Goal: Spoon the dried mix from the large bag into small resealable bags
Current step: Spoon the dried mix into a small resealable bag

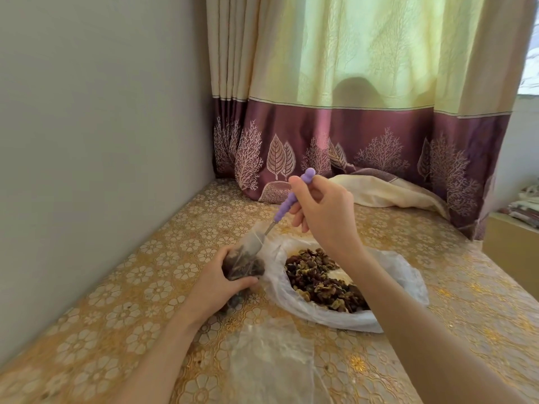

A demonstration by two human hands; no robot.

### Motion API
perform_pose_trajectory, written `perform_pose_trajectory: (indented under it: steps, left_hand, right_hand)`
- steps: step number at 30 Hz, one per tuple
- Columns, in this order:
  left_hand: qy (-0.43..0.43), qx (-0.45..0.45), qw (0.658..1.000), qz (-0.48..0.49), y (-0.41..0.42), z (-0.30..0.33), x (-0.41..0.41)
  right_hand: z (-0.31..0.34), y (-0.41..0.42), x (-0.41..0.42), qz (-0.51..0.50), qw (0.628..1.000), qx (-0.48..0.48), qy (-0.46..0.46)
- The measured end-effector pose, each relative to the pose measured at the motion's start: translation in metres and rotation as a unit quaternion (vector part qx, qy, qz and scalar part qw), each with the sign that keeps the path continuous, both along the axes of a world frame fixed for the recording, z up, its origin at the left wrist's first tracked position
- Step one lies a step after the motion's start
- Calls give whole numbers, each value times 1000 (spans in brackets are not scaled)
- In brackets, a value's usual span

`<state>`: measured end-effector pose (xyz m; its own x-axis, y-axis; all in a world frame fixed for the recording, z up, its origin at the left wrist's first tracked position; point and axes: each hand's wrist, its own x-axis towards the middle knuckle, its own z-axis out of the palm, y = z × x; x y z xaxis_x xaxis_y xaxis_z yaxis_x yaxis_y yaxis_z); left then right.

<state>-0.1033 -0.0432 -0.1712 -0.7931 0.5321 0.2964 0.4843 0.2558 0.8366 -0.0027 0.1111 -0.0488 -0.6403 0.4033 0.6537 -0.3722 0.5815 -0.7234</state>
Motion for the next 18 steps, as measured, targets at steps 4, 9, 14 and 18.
perform_pose_trajectory:
  steps: [4, 9, 14, 18]
  left_hand:
    - [2, 1, 1000, 6, 0, 1, 1]
    - [11, -17, 1000, 2, 1, 2, 3]
    - [16, -39, 999, 5, 0, 3, 6]
    - [15, -51, 999, 11, 1, 2, 6]
  right_hand:
    - [-1, 15, 16, -21, 998, -41, 44]
    - [-16, 49, 39, -71, 982, -152, 87]
    - [-49, 91, 64, -149, 965, -209, 51]
    - [-68, 114, 78, -208, 956, -205, -8]
